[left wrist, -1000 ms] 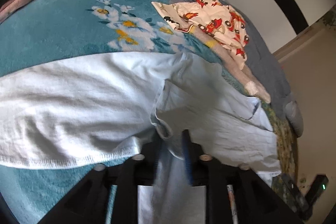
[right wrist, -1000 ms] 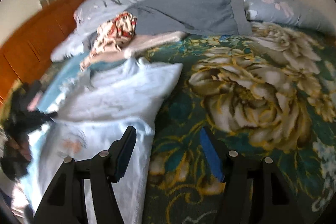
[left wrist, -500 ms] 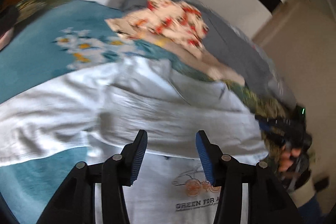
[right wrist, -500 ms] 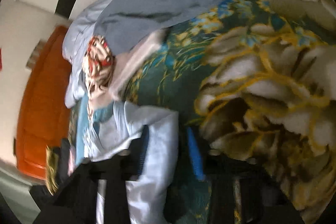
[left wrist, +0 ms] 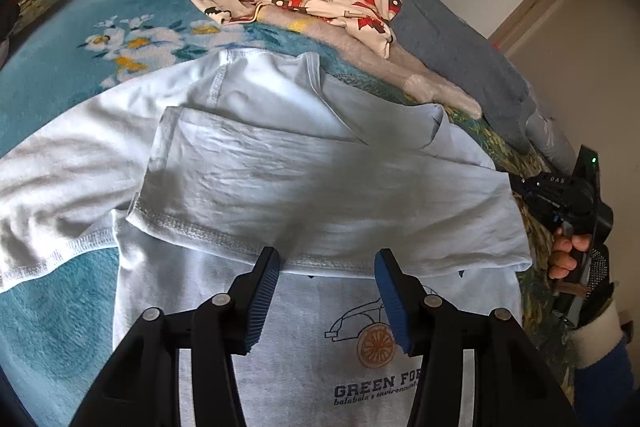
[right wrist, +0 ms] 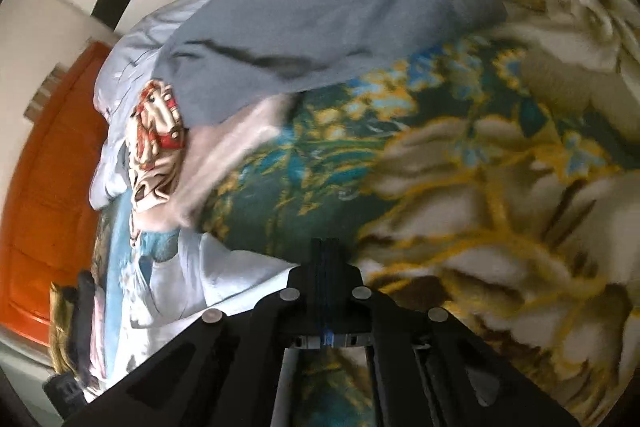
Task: Fold clothes
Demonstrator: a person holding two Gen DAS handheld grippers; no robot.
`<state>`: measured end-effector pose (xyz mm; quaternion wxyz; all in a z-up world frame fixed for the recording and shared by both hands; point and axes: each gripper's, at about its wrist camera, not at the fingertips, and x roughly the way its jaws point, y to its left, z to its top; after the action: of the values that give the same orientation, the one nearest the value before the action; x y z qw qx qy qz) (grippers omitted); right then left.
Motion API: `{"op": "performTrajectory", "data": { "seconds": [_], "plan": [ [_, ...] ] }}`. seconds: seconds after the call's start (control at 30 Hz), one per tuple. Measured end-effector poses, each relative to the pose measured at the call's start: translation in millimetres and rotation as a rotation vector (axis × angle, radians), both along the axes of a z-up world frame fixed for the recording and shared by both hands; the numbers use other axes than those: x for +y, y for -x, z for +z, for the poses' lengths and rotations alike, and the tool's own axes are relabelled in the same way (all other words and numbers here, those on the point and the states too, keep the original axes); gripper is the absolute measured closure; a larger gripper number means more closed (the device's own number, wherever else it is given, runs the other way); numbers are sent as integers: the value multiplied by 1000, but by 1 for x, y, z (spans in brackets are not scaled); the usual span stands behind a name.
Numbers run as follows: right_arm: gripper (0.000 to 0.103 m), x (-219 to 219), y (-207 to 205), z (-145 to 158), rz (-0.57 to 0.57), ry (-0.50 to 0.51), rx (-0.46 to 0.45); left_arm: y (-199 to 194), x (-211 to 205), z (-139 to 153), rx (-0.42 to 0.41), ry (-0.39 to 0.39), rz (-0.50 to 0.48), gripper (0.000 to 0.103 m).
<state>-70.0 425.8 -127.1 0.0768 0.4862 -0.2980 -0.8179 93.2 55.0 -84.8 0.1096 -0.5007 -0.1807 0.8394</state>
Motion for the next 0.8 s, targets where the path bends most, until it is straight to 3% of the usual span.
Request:
{"op": "performTrajectory", "data": {
  "seconds": [0.03,0.13,0.27,0.43,0.63,0.7,0.8],
  "plan": [
    [103,2,-2,1,1,2,3,-1,-2,2,0,-11,6,49],
    [101,-9,-14,23,54,-124,66,-6,-17,13,47,-53,57,49],
    [101,-41,-42,52,185,-147,161,-14,-49,21,83,-98,146,43],
    [101,-92,-80,48,349,-217,182,-20,-75,13,48,-127,197,43],
    [93,-79,-104,15,299,-267,95,-32,-93,1,23,-190,242,43],
    [93,-71,-104,16,253,-200,89,-40,-97,3,29,-211,247,43],
    [91,-76,-115,32,221,-182,135,-63,-112,14,79,-222,299,43]
  ]
}}
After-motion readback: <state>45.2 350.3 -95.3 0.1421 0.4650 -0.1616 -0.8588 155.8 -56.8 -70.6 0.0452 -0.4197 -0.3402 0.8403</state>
